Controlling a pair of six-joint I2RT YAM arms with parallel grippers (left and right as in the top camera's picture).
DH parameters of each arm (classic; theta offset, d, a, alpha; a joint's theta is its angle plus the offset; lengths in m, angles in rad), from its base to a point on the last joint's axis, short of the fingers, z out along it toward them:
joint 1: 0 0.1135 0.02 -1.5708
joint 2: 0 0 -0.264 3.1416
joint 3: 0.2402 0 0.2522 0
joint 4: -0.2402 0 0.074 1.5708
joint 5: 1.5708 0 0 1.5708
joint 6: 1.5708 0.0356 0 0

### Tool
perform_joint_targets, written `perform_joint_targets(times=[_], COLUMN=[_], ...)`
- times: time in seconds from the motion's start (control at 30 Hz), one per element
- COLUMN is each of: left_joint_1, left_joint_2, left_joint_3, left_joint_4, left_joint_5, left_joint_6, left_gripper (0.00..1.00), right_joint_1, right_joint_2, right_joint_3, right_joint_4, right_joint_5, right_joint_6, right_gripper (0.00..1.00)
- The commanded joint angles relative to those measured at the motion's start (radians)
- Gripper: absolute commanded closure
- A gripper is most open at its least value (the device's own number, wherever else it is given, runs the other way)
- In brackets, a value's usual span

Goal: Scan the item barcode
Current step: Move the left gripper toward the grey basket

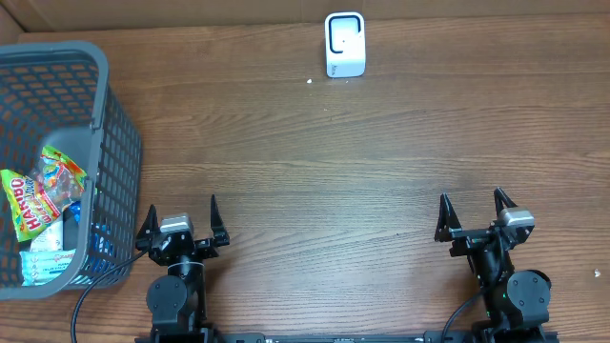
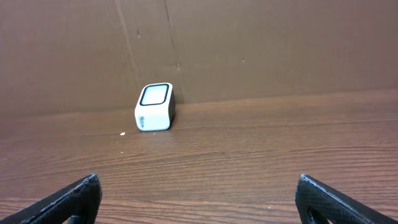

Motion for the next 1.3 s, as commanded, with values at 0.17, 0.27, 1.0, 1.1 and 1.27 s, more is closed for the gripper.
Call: perform_joint_targets(times=[0.17, 0.27, 1.0, 1.1, 1.27], left_joint_1=[-0.002, -0.002, -0.002, -0.002, -0.002], left_joint_2=[-0.01, -0.01, -0.01, -0.01, -0.01], left_joint_3=[-0.004, -0.004, -0.004, -0.004, -0.004], left_joint_4=[0.001, 0.001, 0.016, 0.016, 0.021], left_joint_5=[0.002, 0.001, -0.005, -0.005, -0.005], left_joint_6=[0.019, 0.019, -0.008, -0.01, -0.011], left_gripper=[0.0, 0.0, 0.01, 0.0, 0.0], right_joint_1=[0.004, 0.004, 0.004, 0.004, 0.004], right_joint_2=[-0.012, -0.012, -0.012, -0.012, -0.012], right_joint_3=[-0.011, -0.011, -0.011, -0.011, -0.011], right_joint_4=[0.008, 0.008, 0.008, 0.008, 0.008], right_joint_5=[-0.005, -0.005, -0.005, -0.005, -0.005], right_joint_6=[-0.001, -0.001, -0.001, -0.001, -0.001], right_gripper=[0.0, 0.0, 0.0, 0.0, 0.0])
